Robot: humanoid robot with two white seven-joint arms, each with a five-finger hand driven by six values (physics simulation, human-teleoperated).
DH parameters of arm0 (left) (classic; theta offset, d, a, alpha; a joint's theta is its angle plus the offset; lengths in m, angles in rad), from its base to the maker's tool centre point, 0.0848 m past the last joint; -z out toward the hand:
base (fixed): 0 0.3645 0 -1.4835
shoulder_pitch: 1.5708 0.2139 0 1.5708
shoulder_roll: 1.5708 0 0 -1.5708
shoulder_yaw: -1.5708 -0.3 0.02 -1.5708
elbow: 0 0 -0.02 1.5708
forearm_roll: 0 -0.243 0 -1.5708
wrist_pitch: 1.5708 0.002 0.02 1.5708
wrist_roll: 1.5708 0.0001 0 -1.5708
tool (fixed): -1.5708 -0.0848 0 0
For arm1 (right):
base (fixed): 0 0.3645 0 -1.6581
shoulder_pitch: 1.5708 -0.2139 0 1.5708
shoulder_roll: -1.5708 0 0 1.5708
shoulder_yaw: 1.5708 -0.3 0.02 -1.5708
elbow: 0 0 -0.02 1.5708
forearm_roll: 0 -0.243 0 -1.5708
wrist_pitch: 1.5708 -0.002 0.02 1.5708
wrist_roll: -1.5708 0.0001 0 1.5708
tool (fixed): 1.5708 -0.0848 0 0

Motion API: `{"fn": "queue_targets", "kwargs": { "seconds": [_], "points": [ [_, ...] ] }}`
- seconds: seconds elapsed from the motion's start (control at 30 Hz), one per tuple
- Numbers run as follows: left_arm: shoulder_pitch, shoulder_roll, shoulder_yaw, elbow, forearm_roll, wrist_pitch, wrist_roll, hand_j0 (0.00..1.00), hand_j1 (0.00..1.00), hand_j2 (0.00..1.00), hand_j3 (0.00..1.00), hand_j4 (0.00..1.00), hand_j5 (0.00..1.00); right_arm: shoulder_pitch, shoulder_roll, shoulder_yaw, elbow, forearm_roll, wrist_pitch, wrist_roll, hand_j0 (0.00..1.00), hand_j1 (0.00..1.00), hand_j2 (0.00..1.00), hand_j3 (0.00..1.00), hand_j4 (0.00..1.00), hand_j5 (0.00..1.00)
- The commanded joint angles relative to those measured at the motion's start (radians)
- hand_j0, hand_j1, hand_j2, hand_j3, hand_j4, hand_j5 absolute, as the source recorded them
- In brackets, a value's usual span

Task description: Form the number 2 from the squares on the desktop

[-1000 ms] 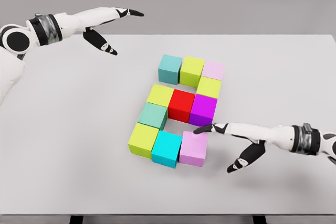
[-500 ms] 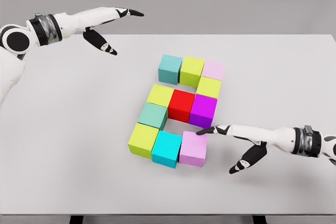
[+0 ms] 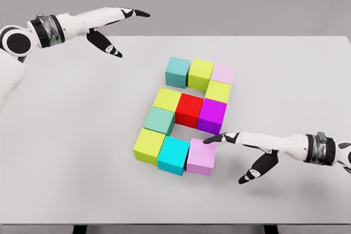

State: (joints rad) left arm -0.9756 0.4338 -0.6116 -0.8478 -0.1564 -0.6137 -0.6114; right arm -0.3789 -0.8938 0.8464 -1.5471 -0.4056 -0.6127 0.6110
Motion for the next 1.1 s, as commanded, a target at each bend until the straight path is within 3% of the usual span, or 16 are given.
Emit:
{"fn": "queue_targets", "kwargs": {
  "seconds": [0.0,0.2,0.3,0.43,0.53,0.63,0.73,1.07],
  "points": [
    [0.000,0.000,0.001,0.000,0.008,0.003,0.000,1.00,1.00,1.00,1.00,1.00,1.00,-0.002,-0.002,-0.001,-0.001,-0.009,0.002,0.000,1.00,1.00,1.00,1.00,1.00,1.00],
    [-0.002,0.000,0.001,0.000,0.008,0.003,0.000,1.00,1.00,1.00,1.00,1.00,1.00,-0.028,-0.008,-0.015,-0.001,-0.009,0.002,0.000,1.00,1.00,1.00,1.00,1.00,1.00],
    [0.000,0.000,0.001,0.000,0.008,0.003,0.000,1.00,1.00,1.00,1.00,1.00,1.00,-0.029,-0.037,-0.013,-0.036,-0.009,0.002,0.000,1.00,1.00,1.00,1.00,1.00,1.00],
    [0.000,0.000,0.001,0.000,0.008,0.003,0.000,1.00,1.00,1.00,1.00,1.00,1.00,-0.026,-0.102,-0.013,-0.087,-0.007,0.002,0.000,1.00,1.00,1.00,1.00,1.00,1.00],
    [0.000,0.000,0.003,0.000,0.008,0.003,0.000,1.00,1.00,1.00,1.00,1.00,1.00,-0.044,-0.165,-0.047,-0.079,0.001,0.002,0.000,1.00,1.00,1.00,1.00,1.00,1.00],
    [0.000,0.000,0.003,0.000,0.008,0.003,0.000,1.00,1.00,1.00,1.00,1.00,1.00,-0.064,-0.162,-0.133,-0.030,0.045,0.002,0.000,1.00,1.00,1.00,1.00,1.00,1.00],
    [0.000,0.000,0.001,0.000,0.008,0.003,0.000,1.00,1.00,1.00,1.00,1.00,1.00,-0.097,-0.155,-0.136,-0.008,0.114,0.002,0.000,1.00,1.00,1.00,1.00,1.00,1.00],
    [0.000,0.000,0.003,0.000,0.006,0.003,0.000,1.00,1.00,1.00,1.00,1.00,1.00,-0.101,-0.154,-0.138,-0.005,0.116,0.002,0.000,1.00,1.00,1.00,1.00,1.00,1.00]
  ]
}}
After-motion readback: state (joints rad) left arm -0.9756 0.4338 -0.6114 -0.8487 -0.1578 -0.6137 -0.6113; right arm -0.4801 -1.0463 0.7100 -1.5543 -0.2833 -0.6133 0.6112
